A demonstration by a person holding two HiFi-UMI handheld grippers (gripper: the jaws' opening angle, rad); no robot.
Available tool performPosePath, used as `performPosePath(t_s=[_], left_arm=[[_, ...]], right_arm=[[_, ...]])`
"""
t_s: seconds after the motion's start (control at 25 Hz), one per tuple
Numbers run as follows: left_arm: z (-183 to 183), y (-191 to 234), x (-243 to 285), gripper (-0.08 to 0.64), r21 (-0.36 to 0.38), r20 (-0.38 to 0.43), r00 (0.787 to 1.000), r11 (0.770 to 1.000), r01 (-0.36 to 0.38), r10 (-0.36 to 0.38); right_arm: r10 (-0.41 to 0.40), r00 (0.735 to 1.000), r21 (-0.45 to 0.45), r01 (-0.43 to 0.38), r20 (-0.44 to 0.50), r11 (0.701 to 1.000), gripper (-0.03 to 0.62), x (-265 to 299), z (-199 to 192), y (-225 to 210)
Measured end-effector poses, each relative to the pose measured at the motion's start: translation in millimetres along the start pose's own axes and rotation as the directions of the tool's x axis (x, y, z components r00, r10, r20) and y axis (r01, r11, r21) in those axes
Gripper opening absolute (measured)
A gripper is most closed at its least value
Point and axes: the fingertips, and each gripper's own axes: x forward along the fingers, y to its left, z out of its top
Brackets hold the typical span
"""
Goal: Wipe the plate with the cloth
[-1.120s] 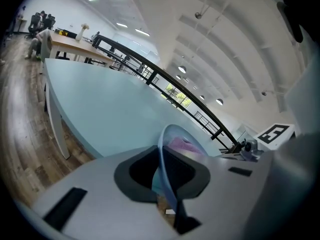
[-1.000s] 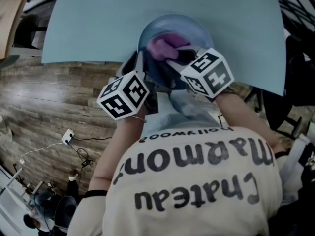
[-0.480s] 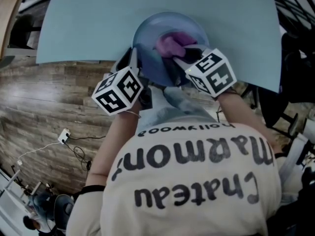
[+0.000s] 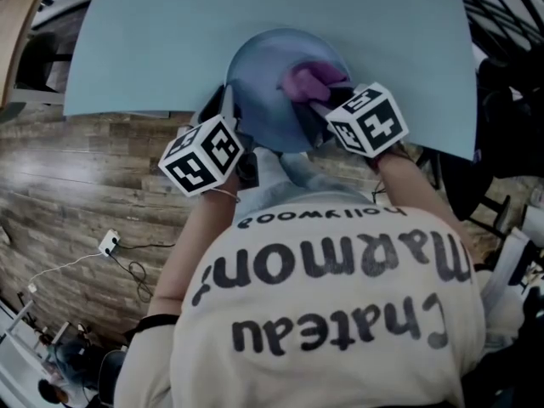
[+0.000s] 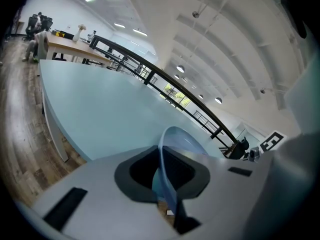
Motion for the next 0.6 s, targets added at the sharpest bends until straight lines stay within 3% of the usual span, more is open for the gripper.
performPosePath(t_s=[0.6], left_arm=[[20.6, -25.5, -2.8, 0.029, 0.097, 0.029, 0.998, 0.994, 0.049, -0.052]], right_arm=[[-0.099, 0.994, -0.015, 0.098, -0.048, 0.995, 0.141, -11.9, -20.4, -27.1]])
